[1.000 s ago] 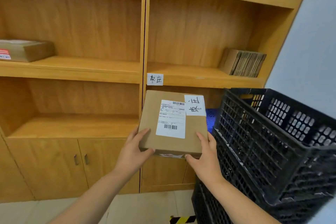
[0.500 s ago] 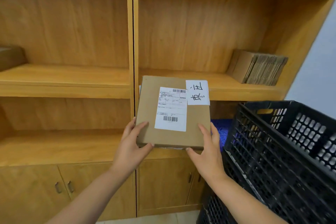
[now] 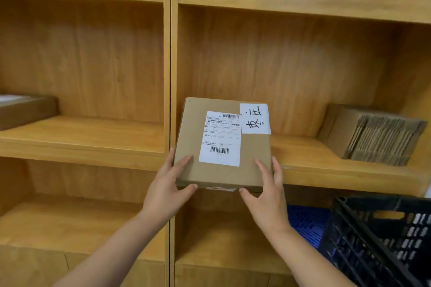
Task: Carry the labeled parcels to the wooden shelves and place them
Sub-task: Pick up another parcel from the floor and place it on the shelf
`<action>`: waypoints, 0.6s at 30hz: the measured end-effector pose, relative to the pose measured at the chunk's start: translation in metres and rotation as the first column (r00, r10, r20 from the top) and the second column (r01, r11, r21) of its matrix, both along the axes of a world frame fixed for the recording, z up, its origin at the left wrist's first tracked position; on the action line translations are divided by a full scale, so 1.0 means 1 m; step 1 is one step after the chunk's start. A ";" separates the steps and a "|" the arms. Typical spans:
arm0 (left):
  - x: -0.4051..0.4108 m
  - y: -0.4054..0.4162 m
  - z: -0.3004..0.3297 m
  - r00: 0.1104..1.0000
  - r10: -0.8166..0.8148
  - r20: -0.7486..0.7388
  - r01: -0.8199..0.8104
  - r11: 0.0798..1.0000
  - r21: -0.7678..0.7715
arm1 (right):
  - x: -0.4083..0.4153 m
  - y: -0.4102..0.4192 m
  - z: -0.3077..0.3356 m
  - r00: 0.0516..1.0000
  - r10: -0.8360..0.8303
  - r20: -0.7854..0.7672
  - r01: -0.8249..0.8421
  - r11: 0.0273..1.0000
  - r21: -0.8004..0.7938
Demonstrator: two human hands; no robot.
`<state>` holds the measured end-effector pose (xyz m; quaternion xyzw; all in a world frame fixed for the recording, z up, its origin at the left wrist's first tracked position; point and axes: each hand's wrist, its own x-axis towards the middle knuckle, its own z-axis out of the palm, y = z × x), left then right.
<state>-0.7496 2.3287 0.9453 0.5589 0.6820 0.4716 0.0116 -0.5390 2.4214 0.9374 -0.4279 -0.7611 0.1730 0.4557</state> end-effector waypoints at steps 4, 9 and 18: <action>-0.002 0.026 0.011 0.995 0.027 -0.096 -0.022 0.998 0.051 | -0.006 0.029 0.018 0.999 0.013 -0.030 -0.013 1.000 0.016; -0.007 0.049 0.019 0.979 0.054 -0.198 -0.038 0.996 0.085 | -0.012 0.055 0.025 0.997 0.023 -0.069 -0.022 1.000 0.006; -0.020 0.097 0.030 0.826 0.238 -0.511 -0.209 0.971 0.115 | -0.031 0.089 0.035 0.983 -0.033 0.182 0.032 0.999 0.004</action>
